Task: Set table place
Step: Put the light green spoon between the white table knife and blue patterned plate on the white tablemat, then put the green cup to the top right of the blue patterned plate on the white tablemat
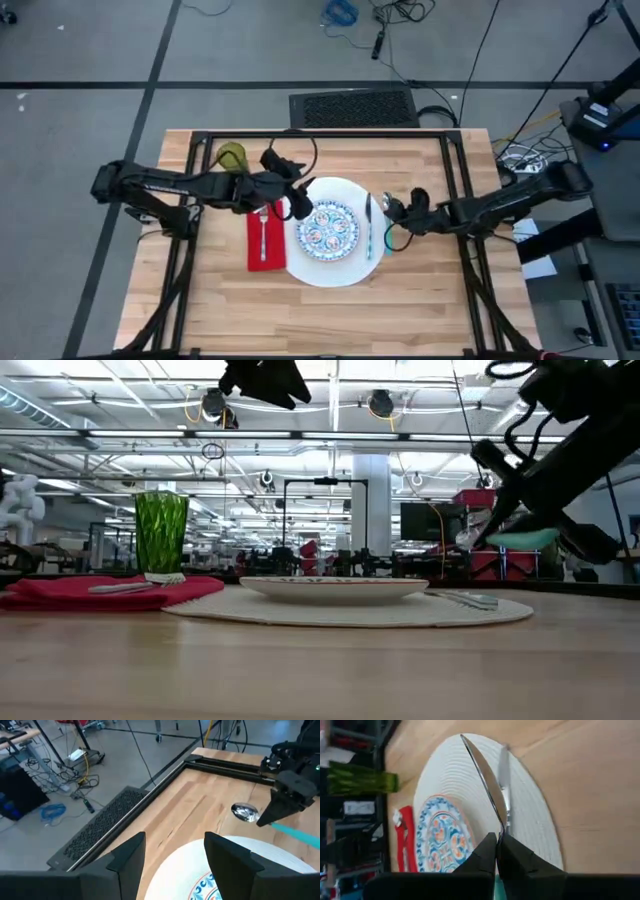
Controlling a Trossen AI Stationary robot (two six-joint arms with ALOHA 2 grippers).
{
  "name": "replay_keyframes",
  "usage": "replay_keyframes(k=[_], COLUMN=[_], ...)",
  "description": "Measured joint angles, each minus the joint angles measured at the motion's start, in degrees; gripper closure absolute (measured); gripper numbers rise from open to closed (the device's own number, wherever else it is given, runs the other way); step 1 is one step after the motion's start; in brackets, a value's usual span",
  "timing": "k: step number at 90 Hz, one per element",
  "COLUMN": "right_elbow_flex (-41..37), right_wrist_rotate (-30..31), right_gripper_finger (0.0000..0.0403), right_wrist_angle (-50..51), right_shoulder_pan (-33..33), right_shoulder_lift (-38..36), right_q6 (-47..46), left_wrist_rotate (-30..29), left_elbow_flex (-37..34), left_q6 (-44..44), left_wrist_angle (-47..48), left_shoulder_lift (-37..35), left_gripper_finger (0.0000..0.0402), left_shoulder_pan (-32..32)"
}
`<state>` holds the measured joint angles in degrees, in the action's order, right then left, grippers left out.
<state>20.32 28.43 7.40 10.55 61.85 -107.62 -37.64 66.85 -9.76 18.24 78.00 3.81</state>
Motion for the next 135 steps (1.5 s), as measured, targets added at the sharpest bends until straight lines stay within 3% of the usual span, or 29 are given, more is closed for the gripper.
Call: replay_keyframes(k=[45, 99, 135], right_elbow_flex=[0.1, 3.1, 3.1], right_wrist_rotate=[-5.8, -8.9, -8.9], right_gripper_finger=[0.0403, 0.0402, 0.0339], right_wrist_angle=[-10.2, -9.3, -8.4], right_shoulder_pan=[-4.7, -6.1, -6.1], right_shoulder_lift=[11.0, 17.9, 17.7], right_q6=[-0.9, 1.9, 1.8], left_wrist_rotate=[-0.3, -0.3, -0.1], left_elbow_flex=[0.0, 0.0, 0.0], left_q6=[1.6, 4.2, 4.2], left_wrist_angle=[1.8, 2.1, 2.1], left_shoulder_lift=[0.0, 0.0, 0.0], left_gripper_finger=[0.0213, 0.0213, 0.0213], left_shoulder_pan=[0.0, 0.0, 0.0])
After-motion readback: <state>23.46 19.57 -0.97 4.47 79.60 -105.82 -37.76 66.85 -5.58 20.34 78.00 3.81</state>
